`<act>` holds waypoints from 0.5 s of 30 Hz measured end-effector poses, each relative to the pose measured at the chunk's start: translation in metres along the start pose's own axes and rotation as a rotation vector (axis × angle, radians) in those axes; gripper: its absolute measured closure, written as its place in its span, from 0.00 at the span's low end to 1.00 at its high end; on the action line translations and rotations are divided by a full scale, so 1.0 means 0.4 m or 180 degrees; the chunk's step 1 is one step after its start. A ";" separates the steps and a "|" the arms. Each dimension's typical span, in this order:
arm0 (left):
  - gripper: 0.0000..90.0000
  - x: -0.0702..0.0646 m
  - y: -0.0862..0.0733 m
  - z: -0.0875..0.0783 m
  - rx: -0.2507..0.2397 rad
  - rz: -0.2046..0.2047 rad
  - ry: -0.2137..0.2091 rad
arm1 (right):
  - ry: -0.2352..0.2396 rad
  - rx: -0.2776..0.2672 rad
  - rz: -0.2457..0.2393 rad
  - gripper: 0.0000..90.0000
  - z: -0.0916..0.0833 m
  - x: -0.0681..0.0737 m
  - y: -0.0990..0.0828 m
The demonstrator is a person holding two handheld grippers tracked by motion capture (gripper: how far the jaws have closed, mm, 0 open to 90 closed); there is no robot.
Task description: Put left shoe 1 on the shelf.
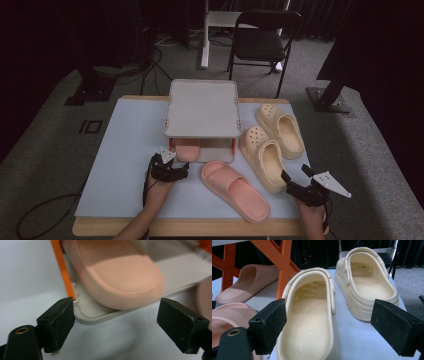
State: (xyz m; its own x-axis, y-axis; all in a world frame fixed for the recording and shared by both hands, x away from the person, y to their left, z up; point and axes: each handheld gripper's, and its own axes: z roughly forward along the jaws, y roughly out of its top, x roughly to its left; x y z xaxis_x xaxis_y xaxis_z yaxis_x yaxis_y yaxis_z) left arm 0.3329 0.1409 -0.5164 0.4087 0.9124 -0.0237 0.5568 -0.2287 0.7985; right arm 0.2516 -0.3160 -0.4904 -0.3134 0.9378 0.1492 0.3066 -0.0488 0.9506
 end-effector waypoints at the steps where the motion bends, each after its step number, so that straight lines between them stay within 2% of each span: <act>1: 0.16 -0.001 -0.001 -0.006 -0.0013 -0.0005 -0.0046 | -0.0005 0.0004 0.0001 0.14 0.000 0.000 0.000; 5: 0.16 -0.008 -0.002 -0.028 -0.0061 0.0073 -0.0113 | 0.0001 0.0013 -0.0023 0.14 0.002 0.001 0.005; 7: 0.14 -0.008 -0.002 -0.041 -0.0116 0.0137 -0.0093 | 0.0023 0.0029 -0.0029 0.14 0.003 0.003 0.008; 9: 0.11 -0.006 -0.002 -0.054 -0.0170 0.0153 -0.0079 | 0.0032 0.0063 -0.0060 0.14 0.007 0.003 0.012; 15: 0.11 0.012 -0.014 -0.092 -0.0297 0.0147 -0.0099 | 0.0127 0.0113 -0.0127 0.14 0.022 0.006 0.020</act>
State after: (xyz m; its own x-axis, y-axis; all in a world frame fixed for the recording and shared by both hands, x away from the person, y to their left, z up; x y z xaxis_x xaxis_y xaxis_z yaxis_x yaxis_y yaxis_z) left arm 0.3052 0.1591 -0.4987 0.4555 0.8902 -0.0032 0.4677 -0.2363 0.8517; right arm 0.2613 -0.3112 -0.4847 -0.3615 0.9243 0.1227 0.3245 0.0014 0.9459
